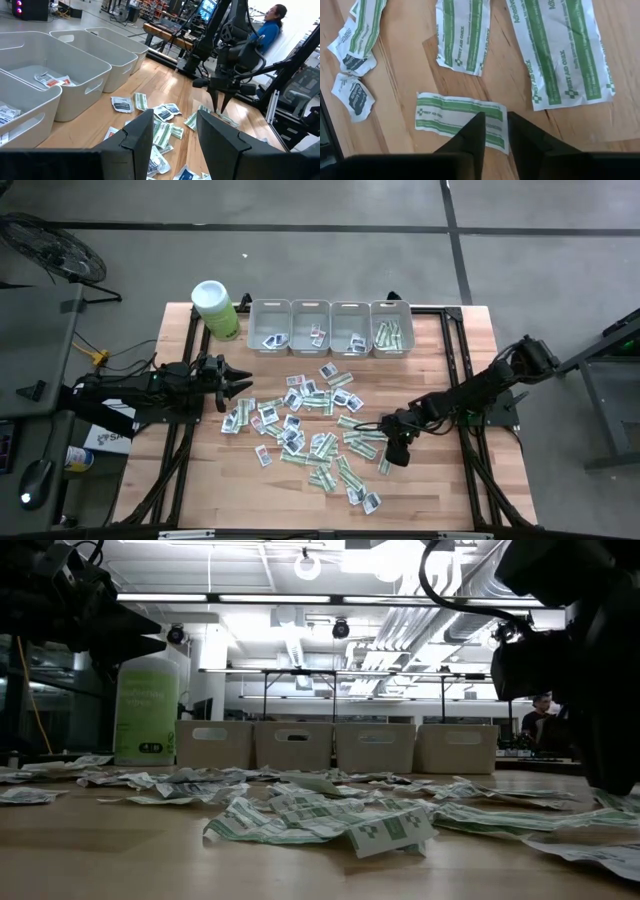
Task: Pick & Place First Aid Supplies
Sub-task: Put the bandage into the right gray bin
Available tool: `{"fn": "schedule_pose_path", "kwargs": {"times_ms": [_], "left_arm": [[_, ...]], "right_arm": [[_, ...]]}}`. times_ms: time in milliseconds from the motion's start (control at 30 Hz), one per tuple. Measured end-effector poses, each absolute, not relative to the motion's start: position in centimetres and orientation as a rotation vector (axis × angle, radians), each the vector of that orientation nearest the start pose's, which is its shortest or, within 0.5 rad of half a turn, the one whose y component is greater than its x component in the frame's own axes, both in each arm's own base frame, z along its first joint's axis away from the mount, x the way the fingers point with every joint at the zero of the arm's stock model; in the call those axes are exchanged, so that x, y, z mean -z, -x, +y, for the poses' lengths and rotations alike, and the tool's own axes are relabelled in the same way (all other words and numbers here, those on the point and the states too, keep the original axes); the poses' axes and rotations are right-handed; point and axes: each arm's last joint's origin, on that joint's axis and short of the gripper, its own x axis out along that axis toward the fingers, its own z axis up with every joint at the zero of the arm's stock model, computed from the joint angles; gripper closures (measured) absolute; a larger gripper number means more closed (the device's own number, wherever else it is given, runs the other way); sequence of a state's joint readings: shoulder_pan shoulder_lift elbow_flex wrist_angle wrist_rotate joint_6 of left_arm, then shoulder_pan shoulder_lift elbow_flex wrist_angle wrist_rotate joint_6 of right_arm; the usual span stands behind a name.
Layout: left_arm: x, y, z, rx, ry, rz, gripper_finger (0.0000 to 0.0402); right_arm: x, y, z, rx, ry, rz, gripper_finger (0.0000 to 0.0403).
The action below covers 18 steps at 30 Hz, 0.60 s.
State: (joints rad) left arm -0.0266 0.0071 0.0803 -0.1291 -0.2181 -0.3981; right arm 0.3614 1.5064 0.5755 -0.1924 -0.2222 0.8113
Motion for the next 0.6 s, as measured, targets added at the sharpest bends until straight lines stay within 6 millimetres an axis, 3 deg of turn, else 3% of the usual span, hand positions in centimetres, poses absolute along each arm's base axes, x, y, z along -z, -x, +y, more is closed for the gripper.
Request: {"fn": "schedule_pose_path", "kwargs": {"times_ms": [267,600], "left_arm": [[-17.78,-9.19,0.38,-0.200,0.390,0.016,0.0252],[-17.77,-9.20,0.38,-0.200,0.390,0.017,0.0252]], "right_arm": [[-11.95,-22.09,9.07,-0.040,-0.619,1.278,0.0395],[-12.14,-22.06,9.16,-0.048,-0.670,1.282,0.0402]]}}
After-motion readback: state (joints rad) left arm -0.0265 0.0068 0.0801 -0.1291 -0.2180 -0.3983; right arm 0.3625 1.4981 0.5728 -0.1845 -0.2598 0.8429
